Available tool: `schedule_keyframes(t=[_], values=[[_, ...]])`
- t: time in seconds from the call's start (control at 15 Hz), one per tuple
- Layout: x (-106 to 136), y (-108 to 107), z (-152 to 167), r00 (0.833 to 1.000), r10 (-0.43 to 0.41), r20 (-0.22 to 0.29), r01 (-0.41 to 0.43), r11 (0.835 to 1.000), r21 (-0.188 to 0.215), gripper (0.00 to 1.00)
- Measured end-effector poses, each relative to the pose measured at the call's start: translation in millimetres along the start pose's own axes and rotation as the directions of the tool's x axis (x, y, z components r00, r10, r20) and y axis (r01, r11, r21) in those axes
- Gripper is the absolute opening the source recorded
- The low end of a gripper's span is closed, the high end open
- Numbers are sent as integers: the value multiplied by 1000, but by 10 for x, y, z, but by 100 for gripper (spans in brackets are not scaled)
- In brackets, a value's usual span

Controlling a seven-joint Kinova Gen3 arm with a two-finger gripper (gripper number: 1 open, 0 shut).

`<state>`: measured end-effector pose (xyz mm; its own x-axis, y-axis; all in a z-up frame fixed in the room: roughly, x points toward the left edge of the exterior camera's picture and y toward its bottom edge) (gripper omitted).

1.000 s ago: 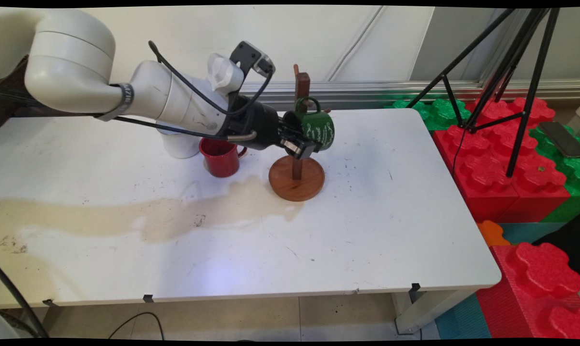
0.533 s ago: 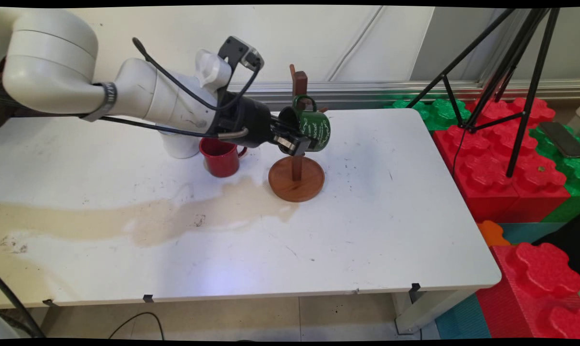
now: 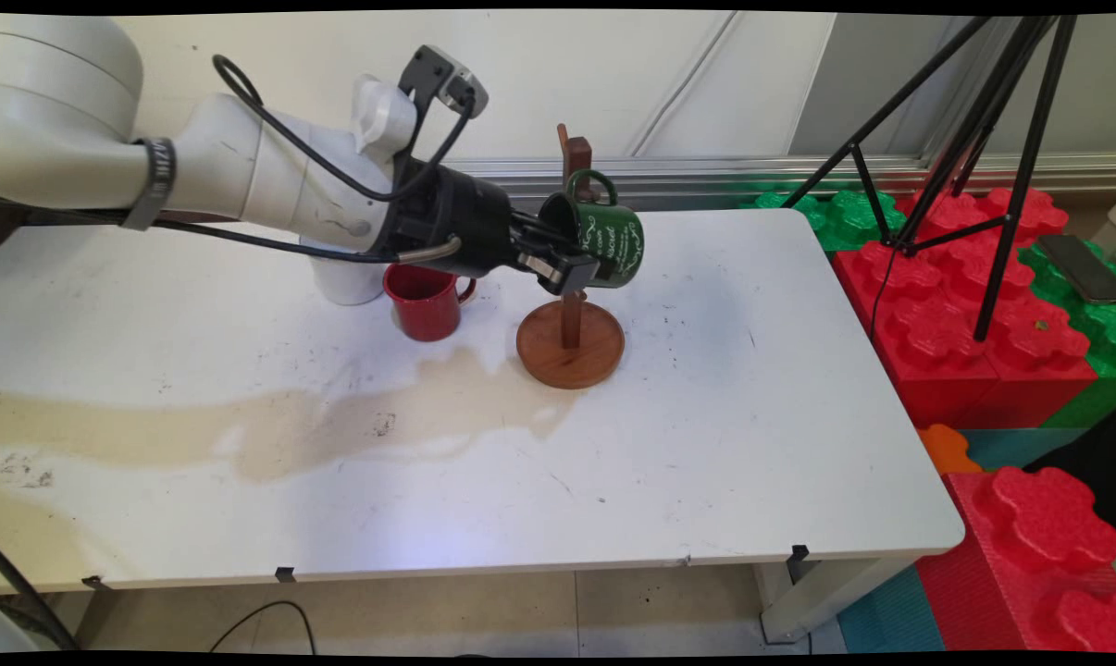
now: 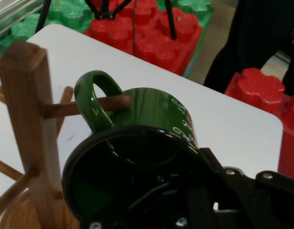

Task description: Place the picked object on the table

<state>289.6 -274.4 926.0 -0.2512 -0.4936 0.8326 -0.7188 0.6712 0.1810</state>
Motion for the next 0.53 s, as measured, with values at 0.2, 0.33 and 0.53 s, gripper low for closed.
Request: schedule_keyframes(t=[0.2, 0.33, 0.53], values=[[11, 56, -85, 1000, 25, -4, -25, 999, -24, 0], [17, 100, -134, 999, 54, -5, -54, 998, -43, 0], [29, 178, -200, 992, 128, -6, -129, 988, -80, 0]])
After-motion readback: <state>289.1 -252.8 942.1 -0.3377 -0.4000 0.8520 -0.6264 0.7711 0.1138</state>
